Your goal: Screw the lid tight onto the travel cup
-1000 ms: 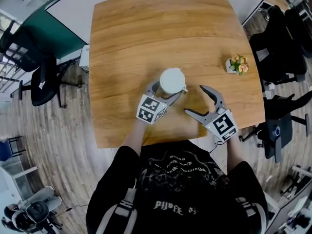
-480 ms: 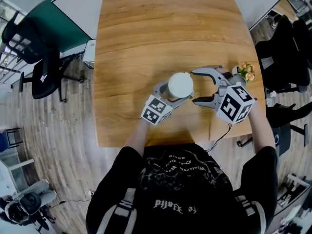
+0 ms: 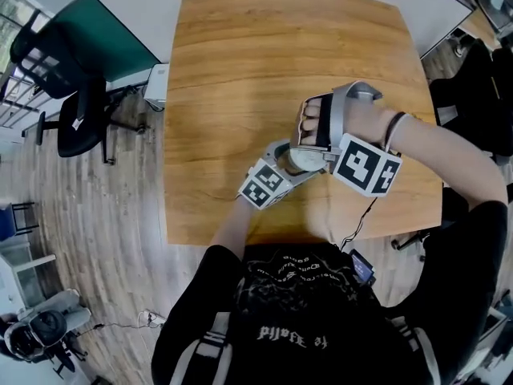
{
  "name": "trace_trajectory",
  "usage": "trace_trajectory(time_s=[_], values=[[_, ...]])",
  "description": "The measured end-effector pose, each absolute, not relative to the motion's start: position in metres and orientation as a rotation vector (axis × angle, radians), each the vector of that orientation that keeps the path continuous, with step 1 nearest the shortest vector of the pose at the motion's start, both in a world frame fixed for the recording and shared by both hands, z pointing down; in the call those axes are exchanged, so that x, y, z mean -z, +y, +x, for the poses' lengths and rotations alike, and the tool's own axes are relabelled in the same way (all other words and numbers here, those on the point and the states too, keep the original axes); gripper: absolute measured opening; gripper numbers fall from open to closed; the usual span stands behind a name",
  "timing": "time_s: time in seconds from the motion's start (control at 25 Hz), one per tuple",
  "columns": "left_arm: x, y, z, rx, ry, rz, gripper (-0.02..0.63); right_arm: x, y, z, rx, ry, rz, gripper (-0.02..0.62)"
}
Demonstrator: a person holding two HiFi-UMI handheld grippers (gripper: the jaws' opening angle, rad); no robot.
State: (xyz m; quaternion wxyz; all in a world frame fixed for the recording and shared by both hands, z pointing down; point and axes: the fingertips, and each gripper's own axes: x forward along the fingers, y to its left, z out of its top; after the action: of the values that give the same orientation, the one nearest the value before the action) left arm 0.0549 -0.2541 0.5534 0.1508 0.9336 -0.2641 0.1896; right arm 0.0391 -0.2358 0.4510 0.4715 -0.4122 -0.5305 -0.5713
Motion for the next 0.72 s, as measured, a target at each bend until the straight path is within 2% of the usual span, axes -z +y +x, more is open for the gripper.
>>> trace_trajectory(time_s=[0.12,0.2,0.32,0.72], values=[[-0.555,-0.254,0.055,-0.546,-0.752,2.681,0.403,-0.465,-0.232,0.041,1.428,-1.192,-1.128,0.423],[-0.555,-0.253,0.054,-0.548,-0.745,2.682,0.403,-0.468,-0.227,0.039,1.358,-1.227,-1.141,0.379],[-0.554,-0.253,0.051,-0.546,-0.746,2.681,0.403,-0.466,-0.226,0.033,1.223,-1.322,-1.086,0.376],[-0.555,-0.254,0.05,-0.546,-0.776,2.653,0.403,-0.461,-0.234,0.018,0.575,-1.801,-0.625,0.374]])
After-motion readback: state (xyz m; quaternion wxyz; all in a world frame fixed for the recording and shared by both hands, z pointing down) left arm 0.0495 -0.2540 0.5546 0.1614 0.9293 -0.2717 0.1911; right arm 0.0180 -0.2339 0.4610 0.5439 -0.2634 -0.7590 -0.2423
